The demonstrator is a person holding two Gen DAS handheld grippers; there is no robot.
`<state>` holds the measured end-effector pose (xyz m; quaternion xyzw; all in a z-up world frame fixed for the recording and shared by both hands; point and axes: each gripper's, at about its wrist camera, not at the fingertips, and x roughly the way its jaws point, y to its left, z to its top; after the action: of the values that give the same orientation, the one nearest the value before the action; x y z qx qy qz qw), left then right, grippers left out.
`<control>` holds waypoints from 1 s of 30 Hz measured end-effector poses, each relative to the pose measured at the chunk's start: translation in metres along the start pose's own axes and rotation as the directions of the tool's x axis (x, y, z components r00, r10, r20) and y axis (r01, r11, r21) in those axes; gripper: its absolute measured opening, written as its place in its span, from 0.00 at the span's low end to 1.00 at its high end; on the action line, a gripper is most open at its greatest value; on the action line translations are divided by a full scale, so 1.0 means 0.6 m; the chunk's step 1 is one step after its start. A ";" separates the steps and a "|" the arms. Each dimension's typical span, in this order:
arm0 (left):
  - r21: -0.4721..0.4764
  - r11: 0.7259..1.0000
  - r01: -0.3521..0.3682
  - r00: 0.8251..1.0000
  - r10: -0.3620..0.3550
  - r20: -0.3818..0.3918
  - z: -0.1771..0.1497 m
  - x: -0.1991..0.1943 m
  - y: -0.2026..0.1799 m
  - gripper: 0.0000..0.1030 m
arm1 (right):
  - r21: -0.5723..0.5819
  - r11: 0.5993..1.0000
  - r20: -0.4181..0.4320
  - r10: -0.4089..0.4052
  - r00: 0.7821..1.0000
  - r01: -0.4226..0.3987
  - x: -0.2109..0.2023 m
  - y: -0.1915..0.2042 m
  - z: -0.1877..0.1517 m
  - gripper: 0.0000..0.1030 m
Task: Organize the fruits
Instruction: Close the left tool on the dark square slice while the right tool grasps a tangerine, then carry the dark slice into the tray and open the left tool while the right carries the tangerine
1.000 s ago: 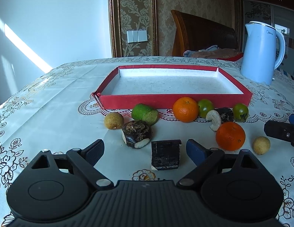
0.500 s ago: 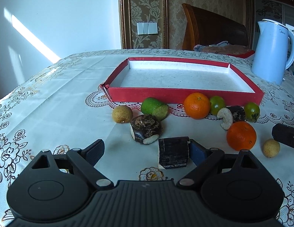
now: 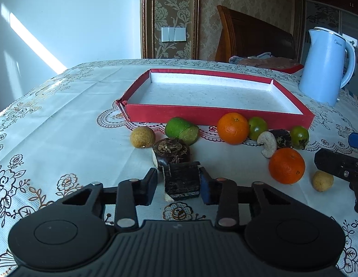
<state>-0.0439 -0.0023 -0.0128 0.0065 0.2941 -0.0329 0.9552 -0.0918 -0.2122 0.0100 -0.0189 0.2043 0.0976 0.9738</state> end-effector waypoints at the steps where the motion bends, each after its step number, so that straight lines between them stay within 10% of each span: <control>1: -0.002 1.000 -0.001 1.000 0.001 0.002 -0.001 0.000 0.000 0.30 | -0.010 1.000 -0.002 0.006 1.000 -0.006 0.001 0.004 0.001 0.87; 22: -0.068 0.997 -0.036 0.999 0.038 0.016 0.000 -0.005 0.016 0.30 | -0.053 0.990 -0.171 0.117 0.978 -0.128 0.076 0.042 0.009 0.41; 30: -0.068 0.997 -0.038 0.999 0.039 0.017 -0.001 -0.005 0.016 0.30 | -0.045 0.991 -0.177 0.114 0.978 -0.124 0.081 0.042 0.008 0.38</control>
<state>-0.0459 0.0075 -0.0114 -0.0205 0.2863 -0.0047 0.9579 -0.0514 -0.1784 -0.0049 -0.0421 0.2866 0.1595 0.9437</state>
